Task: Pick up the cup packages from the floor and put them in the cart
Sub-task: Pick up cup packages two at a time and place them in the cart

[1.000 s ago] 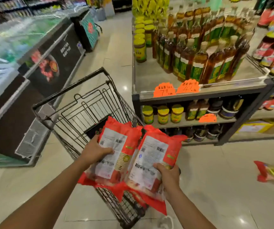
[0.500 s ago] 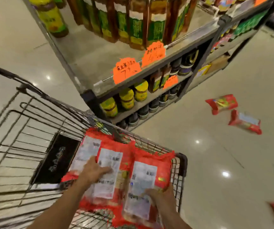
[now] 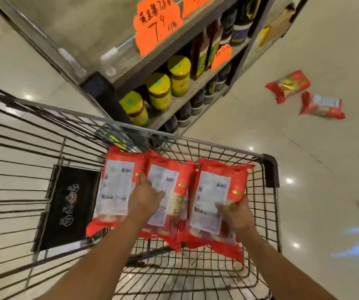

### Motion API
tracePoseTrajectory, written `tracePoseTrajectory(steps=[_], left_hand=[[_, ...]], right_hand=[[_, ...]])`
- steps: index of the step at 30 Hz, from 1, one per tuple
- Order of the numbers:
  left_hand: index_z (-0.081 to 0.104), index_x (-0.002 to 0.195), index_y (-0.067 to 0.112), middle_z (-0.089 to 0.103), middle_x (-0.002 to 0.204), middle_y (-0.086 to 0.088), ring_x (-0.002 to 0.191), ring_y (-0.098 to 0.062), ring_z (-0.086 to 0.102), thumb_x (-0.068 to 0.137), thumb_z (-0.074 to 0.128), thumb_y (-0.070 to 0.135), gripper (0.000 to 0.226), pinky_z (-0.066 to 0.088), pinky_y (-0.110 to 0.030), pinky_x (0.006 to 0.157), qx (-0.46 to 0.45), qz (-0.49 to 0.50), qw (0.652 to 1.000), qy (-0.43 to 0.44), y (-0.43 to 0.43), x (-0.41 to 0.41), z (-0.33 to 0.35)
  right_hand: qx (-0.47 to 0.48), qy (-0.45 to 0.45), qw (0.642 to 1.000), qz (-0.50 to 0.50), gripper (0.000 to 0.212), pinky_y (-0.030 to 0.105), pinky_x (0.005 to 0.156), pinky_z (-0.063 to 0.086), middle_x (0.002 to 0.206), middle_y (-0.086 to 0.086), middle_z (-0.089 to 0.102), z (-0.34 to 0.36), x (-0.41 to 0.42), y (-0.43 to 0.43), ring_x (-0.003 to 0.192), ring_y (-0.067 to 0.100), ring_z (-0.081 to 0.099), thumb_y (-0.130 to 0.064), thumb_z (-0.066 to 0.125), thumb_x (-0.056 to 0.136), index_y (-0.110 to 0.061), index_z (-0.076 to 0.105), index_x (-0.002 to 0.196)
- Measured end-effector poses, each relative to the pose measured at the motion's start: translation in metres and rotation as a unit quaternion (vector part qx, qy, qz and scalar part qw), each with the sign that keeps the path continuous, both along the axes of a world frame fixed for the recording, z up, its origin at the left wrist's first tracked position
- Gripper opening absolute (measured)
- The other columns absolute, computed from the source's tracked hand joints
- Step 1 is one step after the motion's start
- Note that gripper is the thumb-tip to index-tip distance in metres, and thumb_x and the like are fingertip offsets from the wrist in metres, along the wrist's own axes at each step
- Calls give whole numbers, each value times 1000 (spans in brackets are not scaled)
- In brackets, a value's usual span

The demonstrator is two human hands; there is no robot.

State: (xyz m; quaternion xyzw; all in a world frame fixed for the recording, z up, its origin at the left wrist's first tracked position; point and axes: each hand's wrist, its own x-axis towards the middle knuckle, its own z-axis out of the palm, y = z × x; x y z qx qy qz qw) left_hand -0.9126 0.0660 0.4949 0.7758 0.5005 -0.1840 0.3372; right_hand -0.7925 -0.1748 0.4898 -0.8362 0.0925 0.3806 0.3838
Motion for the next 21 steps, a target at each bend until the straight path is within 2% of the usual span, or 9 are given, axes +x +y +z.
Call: tracePoseTrajectory(steps=[2,4,6,8,10,12,16,17,21], left_hand=[[29,150,-3,55,138,-24,123,-43,55,93,67,30,75,49,-49,96,47,-40,998,1,-10,-5,14],[31,151,-1,49,145,-23,128,-41,50,95,62,32,71,46,-49,102,87,-103,991,10,-19,-7,37],[33,152,1,42,154,-21,137,-38,44,96,61,35,72,41,-47,109,122,-162,979,0,-30,-2,67],[39,151,4,45,154,-18,139,-37,45,95,62,35,69,40,-48,112,161,-219,961,-41,-52,13,108],[52,144,5,56,146,-17,131,-36,54,90,63,35,62,44,-49,109,229,-292,924,-91,-82,37,151],[60,137,6,62,138,-16,125,-35,59,82,62,42,65,44,-50,108,282,-357,881,-127,-119,68,195],[61,136,9,62,138,-15,125,-36,59,78,63,43,67,41,-53,113,344,-430,812,-192,-218,127,271],[61,136,10,62,138,-16,125,-36,60,78,60,44,67,44,-54,111,351,-447,799,-194,-247,142,285],[59,137,11,61,140,-17,125,-39,60,77,58,47,70,47,-57,106,351,-512,752,-223,-360,200,320]], right_hand=[[-33,-49,998,35,64,35,82,56,105,-6,69,18,-1,-1,91,20,68,-35,88,76,-21,51,126],[-28,-96,991,93,64,36,87,57,109,-12,67,49,0,-3,99,17,67,-58,80,75,-34,51,126],[-44,-138,971,188,73,39,98,52,123,-8,61,86,0,-11,114,18,60,-77,52,79,-34,49,137],[-75,-214,930,288,84,40,106,45,136,1,56,137,5,-24,124,24,53,-71,32,80,-21,46,147],[-95,-325,887,315,76,42,106,46,137,7,59,185,15,-47,124,29,56,-60,42,83,-17,50,146],[-116,-382,863,309,72,47,107,46,141,15,60,212,31,-80,127,35,57,-54,55,84,-15,53,146],[-148,-398,857,292,73,48,123,24,162,11,37,272,63,-174,149,32,35,-58,46,95,-23,35,158],[-161,-411,853,278,74,48,122,25,162,10,39,281,70,-202,148,31,36,-60,48,94,-24,35,157],[-218,-434,850,203,75,52,103,50,137,13,66,294,102,-323,125,33,63,-61,67,77,-21,61,140]])
